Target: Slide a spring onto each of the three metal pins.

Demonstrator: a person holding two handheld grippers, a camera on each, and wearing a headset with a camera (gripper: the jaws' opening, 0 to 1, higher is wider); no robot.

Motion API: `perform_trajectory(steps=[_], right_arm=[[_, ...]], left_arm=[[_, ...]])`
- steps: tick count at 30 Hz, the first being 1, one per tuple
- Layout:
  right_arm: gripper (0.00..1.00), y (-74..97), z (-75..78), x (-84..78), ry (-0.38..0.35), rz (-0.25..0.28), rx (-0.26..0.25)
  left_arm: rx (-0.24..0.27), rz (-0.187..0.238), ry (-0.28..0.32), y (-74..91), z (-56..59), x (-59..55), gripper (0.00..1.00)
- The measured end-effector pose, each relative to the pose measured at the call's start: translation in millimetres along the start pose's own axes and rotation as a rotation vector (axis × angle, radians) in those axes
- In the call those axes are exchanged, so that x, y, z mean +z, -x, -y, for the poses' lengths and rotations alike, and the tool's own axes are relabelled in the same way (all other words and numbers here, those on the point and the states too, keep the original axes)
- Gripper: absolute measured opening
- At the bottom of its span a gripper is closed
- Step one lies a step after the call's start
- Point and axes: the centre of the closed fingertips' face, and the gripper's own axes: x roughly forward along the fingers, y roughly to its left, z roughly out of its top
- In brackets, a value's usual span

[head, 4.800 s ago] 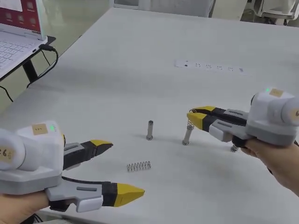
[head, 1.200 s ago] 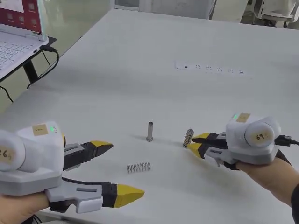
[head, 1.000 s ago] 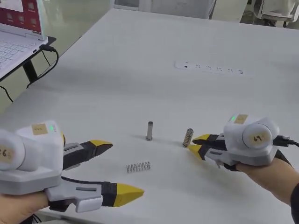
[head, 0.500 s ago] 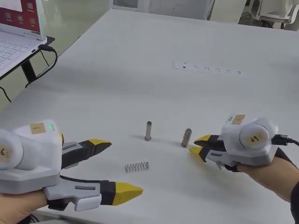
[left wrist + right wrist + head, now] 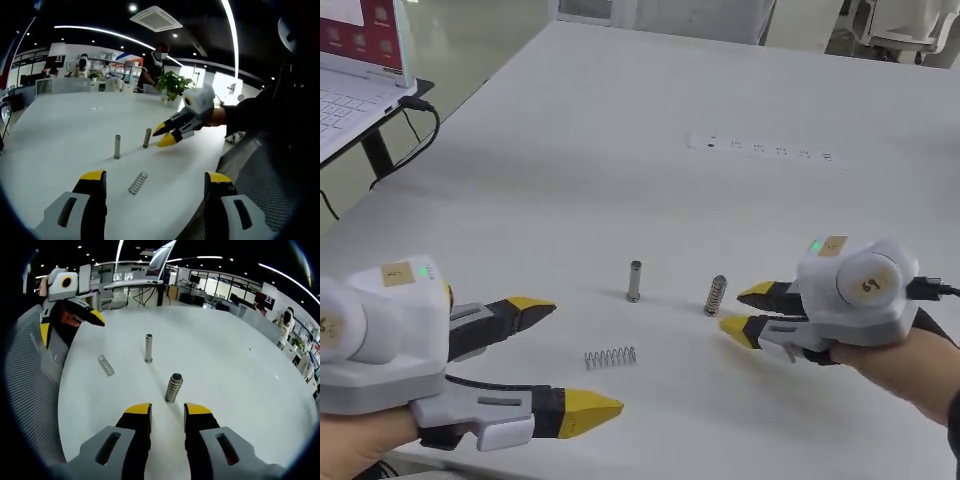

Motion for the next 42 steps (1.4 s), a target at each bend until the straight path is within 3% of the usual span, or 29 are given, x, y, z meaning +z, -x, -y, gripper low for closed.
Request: perform_trajectory(steps=[15,42], right_arm=[[0.30,10.3,-13.9,1.6,0.021,-0.012,0.041],[0.32,21.8,-46.1,12.9,0.075,-0.006,0.121]], left_arm=[[-0.001,-0.006,-0.002,0.0,0.7,-0.7,0.77],[-0.001,-0.002,-0.003,0.0,-0.1,-0.6,0.77]])
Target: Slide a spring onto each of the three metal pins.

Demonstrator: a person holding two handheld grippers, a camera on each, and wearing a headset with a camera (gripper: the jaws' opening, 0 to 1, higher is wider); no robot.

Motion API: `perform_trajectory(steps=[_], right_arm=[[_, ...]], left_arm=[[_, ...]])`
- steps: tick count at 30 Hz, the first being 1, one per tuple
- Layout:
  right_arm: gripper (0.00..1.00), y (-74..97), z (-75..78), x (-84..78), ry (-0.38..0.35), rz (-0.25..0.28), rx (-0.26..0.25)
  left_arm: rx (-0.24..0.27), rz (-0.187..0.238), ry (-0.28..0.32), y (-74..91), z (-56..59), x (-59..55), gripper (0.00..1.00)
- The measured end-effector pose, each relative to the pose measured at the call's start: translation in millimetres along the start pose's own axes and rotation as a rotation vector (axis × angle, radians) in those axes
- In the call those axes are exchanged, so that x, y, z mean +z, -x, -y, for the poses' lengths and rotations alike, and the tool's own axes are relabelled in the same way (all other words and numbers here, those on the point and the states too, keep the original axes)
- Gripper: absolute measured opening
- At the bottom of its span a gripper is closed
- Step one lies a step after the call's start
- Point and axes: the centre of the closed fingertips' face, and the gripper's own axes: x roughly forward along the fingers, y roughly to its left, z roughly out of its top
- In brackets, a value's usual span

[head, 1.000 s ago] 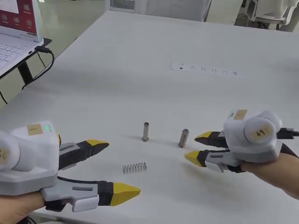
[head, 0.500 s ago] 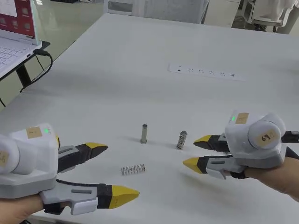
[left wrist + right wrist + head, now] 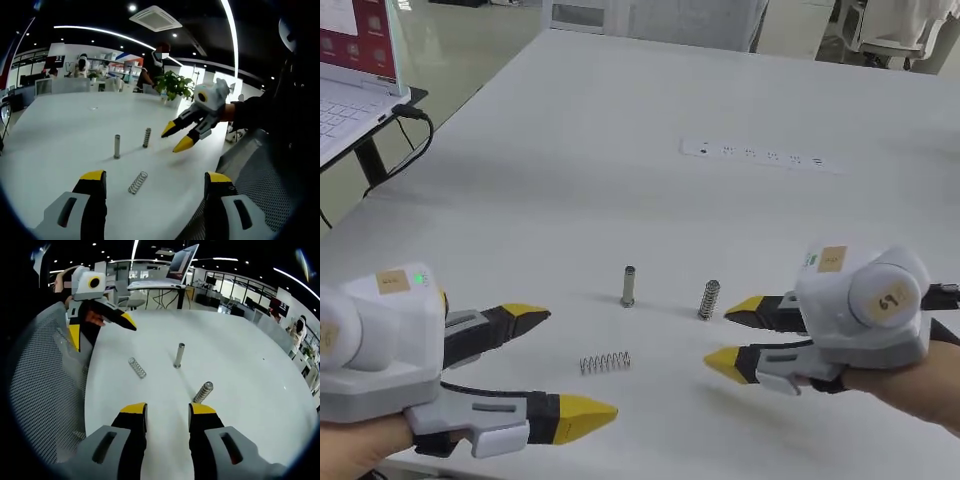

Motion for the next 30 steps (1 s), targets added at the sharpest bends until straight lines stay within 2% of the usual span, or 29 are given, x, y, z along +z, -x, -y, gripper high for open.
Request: perform_trajectory(steps=[12,30], right_arm=[[0.32,-6.0,-15.6,16.0,0.049,0.004,0.049],[0.32,-29.5,-42.2,48.5,0.197,-0.025,0.164]], left_arm=[[0.002,0.003,-0.002,0.0,-0.1,0.8,0.76],[0.006,0.018,-0.005,1.4,0.3,4.0,0.76]])
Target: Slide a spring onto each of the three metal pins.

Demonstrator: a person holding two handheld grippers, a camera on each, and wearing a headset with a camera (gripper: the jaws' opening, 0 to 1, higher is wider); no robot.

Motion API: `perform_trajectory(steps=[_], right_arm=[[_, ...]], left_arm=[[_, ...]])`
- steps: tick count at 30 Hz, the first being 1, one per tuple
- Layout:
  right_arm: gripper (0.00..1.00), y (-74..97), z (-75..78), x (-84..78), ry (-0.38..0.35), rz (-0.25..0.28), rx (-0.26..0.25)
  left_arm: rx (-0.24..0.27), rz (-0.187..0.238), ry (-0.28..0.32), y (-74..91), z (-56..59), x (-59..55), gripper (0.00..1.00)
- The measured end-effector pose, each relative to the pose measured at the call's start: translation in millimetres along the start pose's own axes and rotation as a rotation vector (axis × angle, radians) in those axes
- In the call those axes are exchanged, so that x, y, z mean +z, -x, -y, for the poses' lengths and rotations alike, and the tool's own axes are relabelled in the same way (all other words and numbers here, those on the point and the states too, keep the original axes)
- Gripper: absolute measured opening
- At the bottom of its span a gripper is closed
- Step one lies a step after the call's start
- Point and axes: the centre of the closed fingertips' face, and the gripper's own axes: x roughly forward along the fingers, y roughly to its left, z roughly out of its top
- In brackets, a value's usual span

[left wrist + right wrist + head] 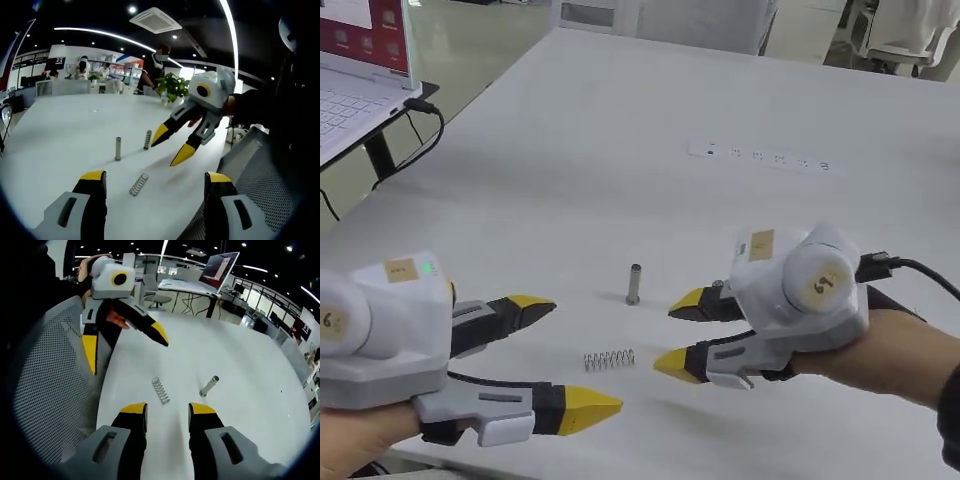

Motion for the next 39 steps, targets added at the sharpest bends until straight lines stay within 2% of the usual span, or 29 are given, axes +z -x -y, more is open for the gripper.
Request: perform_trajectory(steps=[17,32,39], right_arm=[[0.30,-28.1,-11.2,20.1,0.113,-0.055,0.106],[0.25,-51.4,-17.2,19.9,0.172,-0.127,0.181],[0.23,-63.4,-21.3,14.9,0.197,-0.174,0.215]], left_arm=[[0.001,0.004,-0.003,0.2,-1.3,0.7,0.76],[0.004,0.009,0.000,0.3,-2.2,1.5,0.76],[0.004,0.014,0.005,0.1,-2.6,1.8,0.76]])
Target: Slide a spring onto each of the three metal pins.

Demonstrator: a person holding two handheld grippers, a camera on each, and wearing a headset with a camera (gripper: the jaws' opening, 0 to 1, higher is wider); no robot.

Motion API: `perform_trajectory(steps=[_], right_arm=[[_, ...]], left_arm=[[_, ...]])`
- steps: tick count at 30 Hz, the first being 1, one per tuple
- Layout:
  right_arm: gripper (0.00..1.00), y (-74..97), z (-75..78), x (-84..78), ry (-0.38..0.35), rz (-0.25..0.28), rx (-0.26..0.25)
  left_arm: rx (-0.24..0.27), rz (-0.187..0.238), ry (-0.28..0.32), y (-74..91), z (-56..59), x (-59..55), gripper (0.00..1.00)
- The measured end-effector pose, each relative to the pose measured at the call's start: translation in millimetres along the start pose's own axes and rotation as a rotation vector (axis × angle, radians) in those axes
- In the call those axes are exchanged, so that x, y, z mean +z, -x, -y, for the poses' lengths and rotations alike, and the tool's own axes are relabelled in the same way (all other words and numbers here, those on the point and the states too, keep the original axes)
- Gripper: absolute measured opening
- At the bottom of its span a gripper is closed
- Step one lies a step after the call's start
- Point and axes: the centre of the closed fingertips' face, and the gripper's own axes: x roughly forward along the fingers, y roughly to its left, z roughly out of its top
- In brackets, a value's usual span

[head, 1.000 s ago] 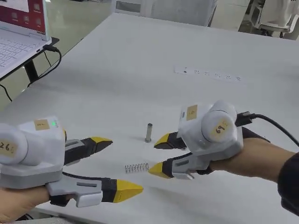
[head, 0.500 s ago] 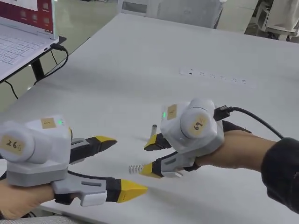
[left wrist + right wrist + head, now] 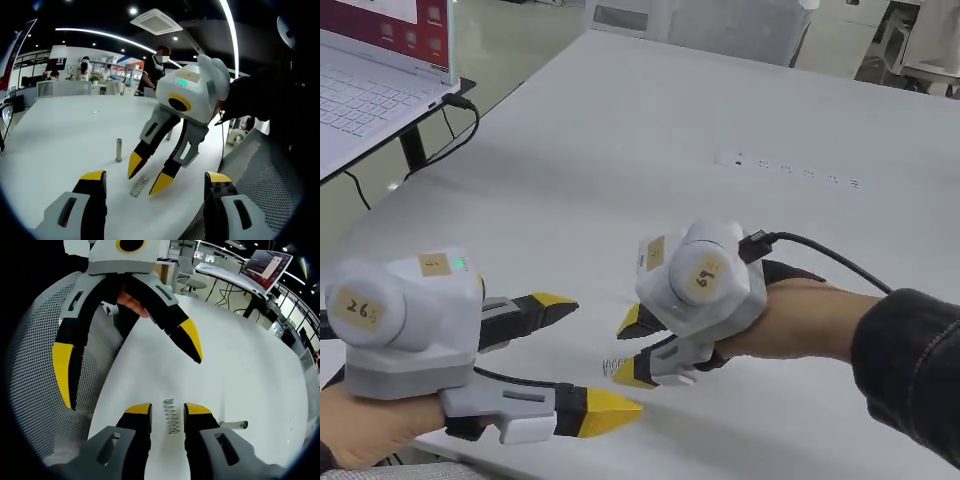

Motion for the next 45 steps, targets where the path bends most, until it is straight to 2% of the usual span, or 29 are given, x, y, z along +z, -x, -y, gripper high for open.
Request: perform_trajectory(steps=[16,24,45], right_arm=[[0.17,-16.8,-0.2,-0.4,0.038,-0.066,0.051],[0.14,-19.4,-0.8,-4.8,0.056,-0.105,0.070],[0.09,-23.1,-1.6,-8.0,0.080,-0.143,0.098]], left_arm=[[0.006,0.007,0.005,0.5,-1.1,1.4,0.76],[0.008,0.011,0.006,0.7,-1.2,2.3,0.76],[0.011,0.026,0.010,1.2,-1.5,4.9,0.76]])
